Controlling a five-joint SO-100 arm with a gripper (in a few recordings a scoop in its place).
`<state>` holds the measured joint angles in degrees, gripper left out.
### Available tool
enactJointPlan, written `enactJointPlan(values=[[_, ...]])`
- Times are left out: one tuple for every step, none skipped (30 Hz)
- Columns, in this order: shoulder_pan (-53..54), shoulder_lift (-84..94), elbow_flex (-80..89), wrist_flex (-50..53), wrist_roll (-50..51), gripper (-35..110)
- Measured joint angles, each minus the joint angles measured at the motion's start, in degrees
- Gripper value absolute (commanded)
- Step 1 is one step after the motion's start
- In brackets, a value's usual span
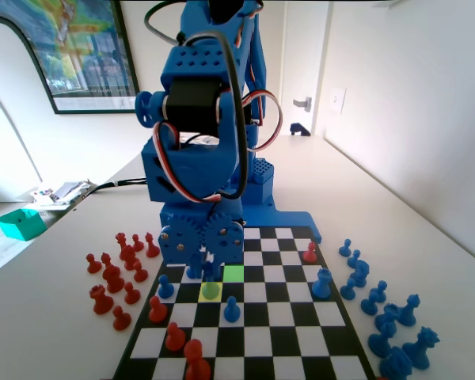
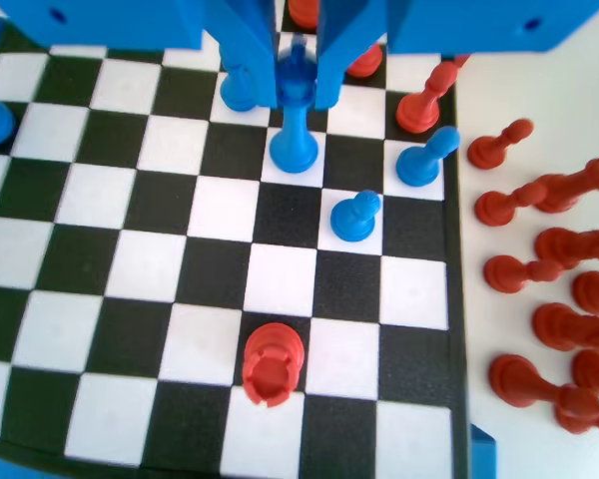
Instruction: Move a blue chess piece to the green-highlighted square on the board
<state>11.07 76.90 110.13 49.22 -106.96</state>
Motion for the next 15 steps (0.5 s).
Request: enactJointPlan(values=[[0.00, 0.00, 0.00, 0.00, -0.35, 2], [0.00, 0.00, 0.00, 0.00, -0.53, 2], [0.00, 0.00, 0.00, 0.00, -0.53, 2], [0.00, 0.00, 0.00, 0.00, -0.53, 2], [0.00, 0.00, 0.00, 0.09, -0.79, 2], [0.00, 0.00, 0.00, 0.26, -1.23, 2], [0.00, 0.00, -0.26, 0.70, -1.49, 2], [0.00, 0.00, -0.70, 1.58, -1.58, 2], [0.00, 0.00, -1.23, 2.46, -1.58, 2], [0.00, 0.00, -1.76, 3.25, -1.58, 2], [-0.09, 0.00, -2.29, 4.31, -1.58, 2], [-0.09, 0.00, -2.81, 5.36, -1.58, 2], [-0.09, 0.00, -3.25, 6.50, -1.58, 2], [-0.09, 0.00, -3.69, 7.73, -1.32, 2], [-0.09, 0.09, -3.87, 8.96, -1.23, 2]])
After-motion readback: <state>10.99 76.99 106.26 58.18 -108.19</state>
